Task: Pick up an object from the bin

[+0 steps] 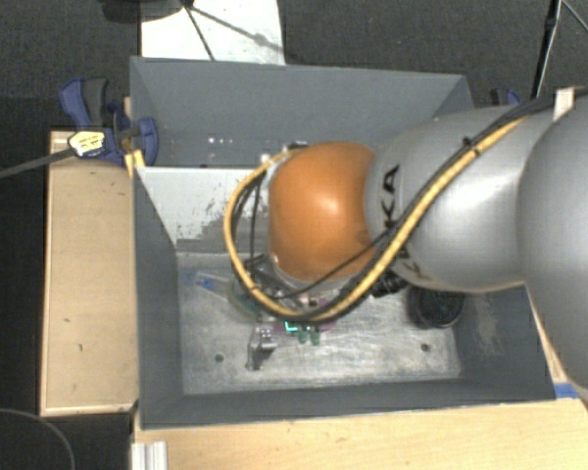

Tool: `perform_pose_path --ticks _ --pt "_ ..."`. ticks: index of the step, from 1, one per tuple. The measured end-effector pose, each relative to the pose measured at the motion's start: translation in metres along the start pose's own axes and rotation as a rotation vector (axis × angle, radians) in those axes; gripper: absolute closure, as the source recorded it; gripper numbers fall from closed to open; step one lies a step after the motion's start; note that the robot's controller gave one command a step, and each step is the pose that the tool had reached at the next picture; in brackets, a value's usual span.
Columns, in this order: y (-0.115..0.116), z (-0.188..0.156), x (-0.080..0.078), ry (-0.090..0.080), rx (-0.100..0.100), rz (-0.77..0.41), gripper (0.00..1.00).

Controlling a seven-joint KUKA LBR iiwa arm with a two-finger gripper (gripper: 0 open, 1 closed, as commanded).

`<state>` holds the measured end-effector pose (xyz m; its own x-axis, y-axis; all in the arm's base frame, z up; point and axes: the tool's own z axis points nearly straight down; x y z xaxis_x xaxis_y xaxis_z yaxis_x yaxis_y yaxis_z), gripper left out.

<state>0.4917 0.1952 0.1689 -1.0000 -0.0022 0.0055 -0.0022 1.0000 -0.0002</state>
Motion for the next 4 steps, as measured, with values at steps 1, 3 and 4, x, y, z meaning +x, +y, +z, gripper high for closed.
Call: perform_pose_path --ticks 1,3,4 --pt "-0.084 0.083 -0.063 -0.009 -0.006 0.271 0.0" --pt "-0.062 0.054 -0.074 -0.01 -0.005 0.627 0.0" --pt "-0.06 0.077 -0.082 -0.016 -0.009 0.777 0.0"
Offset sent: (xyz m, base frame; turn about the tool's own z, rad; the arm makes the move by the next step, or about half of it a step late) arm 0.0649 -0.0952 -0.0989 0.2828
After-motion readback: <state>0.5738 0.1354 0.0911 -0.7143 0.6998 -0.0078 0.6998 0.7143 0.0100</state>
